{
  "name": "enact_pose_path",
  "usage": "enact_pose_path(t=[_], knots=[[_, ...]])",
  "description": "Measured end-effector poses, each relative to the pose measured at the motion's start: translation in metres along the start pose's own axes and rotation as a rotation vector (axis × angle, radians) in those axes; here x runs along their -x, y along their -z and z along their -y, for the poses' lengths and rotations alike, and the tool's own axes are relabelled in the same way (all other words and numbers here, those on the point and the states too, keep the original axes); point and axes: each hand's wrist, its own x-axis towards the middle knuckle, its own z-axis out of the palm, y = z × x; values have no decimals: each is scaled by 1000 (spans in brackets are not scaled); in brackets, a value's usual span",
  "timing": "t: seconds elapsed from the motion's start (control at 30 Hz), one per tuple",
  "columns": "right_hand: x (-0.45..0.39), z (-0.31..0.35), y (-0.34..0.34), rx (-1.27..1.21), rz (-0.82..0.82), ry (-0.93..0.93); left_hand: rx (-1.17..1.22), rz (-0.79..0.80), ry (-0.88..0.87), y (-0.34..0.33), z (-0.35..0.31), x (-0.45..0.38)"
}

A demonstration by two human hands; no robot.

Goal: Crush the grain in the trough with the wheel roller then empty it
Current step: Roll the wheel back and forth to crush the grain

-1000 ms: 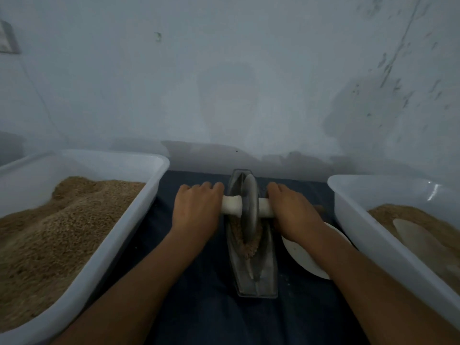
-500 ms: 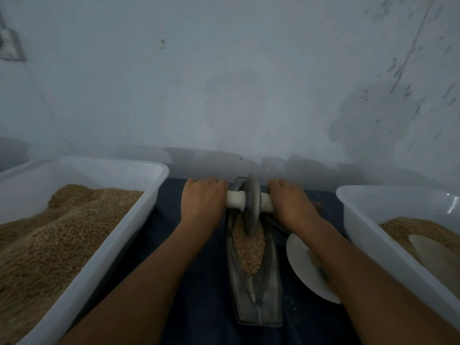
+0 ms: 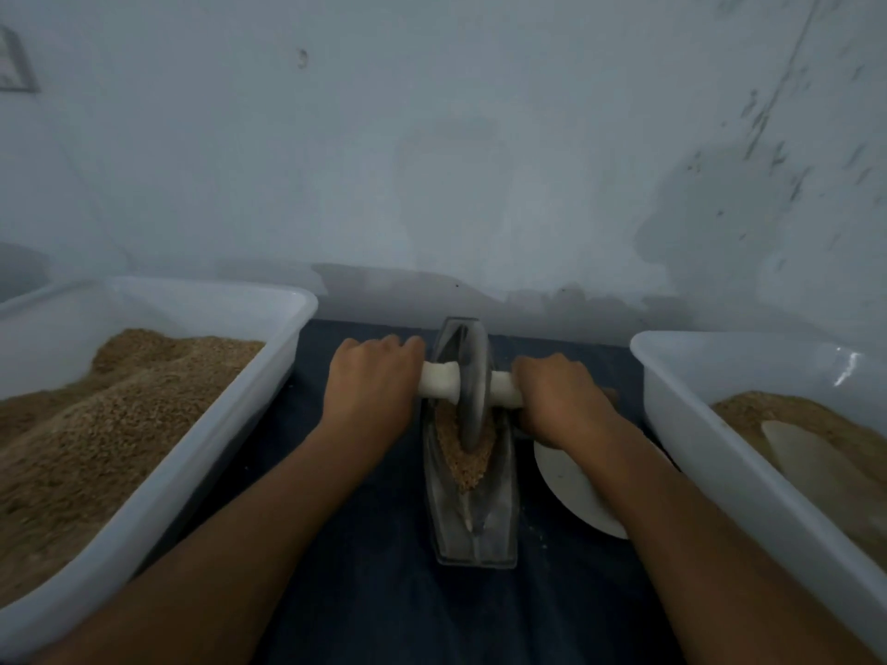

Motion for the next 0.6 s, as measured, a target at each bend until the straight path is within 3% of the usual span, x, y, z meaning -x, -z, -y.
enact_pose_path(t=[0.33,0.5,0.6], knots=[[30,13,51,74,244,111,49,272,28,24,2,21],[37,4,61,-35,386,91,11,305,33,36,-3,22],[34,0,56,-66,366,95,28,304,37,35,-3,21]])
